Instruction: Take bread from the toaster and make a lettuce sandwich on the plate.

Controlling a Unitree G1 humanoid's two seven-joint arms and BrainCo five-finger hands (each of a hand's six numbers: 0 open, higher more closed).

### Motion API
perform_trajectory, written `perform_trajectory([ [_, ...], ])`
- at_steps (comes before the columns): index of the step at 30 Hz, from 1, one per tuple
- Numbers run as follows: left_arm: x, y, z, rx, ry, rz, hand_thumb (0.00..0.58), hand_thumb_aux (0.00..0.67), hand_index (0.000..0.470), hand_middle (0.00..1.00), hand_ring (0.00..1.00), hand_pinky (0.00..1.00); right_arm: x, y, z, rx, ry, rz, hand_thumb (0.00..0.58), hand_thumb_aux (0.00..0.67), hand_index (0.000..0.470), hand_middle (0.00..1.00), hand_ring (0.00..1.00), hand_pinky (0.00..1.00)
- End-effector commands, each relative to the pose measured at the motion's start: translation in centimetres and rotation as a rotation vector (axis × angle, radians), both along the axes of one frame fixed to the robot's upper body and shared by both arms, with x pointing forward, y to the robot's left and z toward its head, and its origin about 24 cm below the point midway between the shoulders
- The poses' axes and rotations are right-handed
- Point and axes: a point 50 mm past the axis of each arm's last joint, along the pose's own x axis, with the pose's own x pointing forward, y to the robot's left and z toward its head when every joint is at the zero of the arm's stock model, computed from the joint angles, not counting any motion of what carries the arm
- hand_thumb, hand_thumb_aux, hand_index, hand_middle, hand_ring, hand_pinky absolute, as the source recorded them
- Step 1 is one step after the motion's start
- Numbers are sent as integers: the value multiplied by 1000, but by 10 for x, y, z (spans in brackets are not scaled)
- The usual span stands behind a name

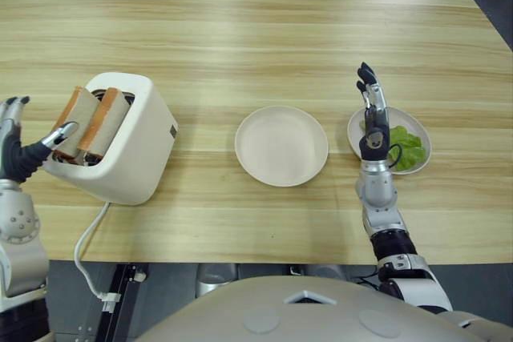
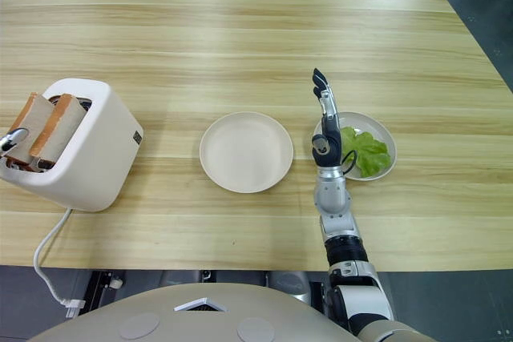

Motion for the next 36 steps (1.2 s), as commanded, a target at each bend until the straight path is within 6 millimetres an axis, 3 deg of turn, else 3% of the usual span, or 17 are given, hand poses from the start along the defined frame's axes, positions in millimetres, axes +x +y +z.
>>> perform_trajectory([
  [1,1,2,-14,-23,56,8,390,286,197,0,0,0,-1,-3,1,-6,-3,-15,0,0,0,0,0,0],
  [2,2,2,-16,-27,62,7,487,402,276,0,0,0,-1,-4,1,-6,-3,-15,0,0,0,0,0,0],
  [4,2,1,-19,-32,69,4,511,439,301,0,0,0,-1,-4,1,-7,-3,-16,0,0,0,0,0,0],
  [12,10,-5,-25,-51,68,-46,472,381,262,0,0,0,-2,-4,-1,-9,3,-19,0,0,0,0,0,0],
  [13,11,-6,-26,-55,64,-55,445,347,238,0,0,0,-2,-4,-1,-9,3,-20,0,0,0,0,0,0],
  [17,15,-11,-28,-60,50,-85,443,344,236,0,0,0,-2,-3,-1,-9,3,-19,0,0,0,0,0,0],
  [19,17,-14,-27,-55,36,-100,480,391,269,0,0,0,-2,-3,-1,-8,4,-18,0,0,0,0,0,0],
  [21,19,-19,-20,-51,-21,-126,480,391,269,0,0,0,-2,-2,-2,-10,5,-17,0,0,0,0,0,0],
  [22,20,-21,-14,-50,-62,-141,580,670,460,0,0,0,-2,-2,-2,-11,6,-17,0,0,0,0,0,0],
  [23,20,-23,-6,-41,-111,-150,580,670,460,0,0,0,-1,-2,-2,-12,8,-16,0,0,0,0,0,0],
  [24,20,-24,-1,-35,-142,-154,580,670,460,490,490,490,-1,-2,-2,-13,10,-16,0,0,0,0,0,0],
  [25,19,-25,10,-16,-201,-159,580,670,460,878,878,878,-1,-2,-3,-15,12,-16,0,0,0,0,0,0],
  [26,19,-27,21,11,-257,-164,580,670,460,1000,1000,1000,-1,-2,-3,-17,17,-18,0,0,0,0,0,0],
  [30,16,-32,50,77,-426,-178,580,670,460,1000,1000,1000,-1,-1,-5,-21,25,-18,0,0,0,0,0,0],
  [36,14,-34,58,88,-517,-190,580,670,460,1000,1000,1000,1,2,-6,-24,30,-9,0,0,0,0,0,0],
])
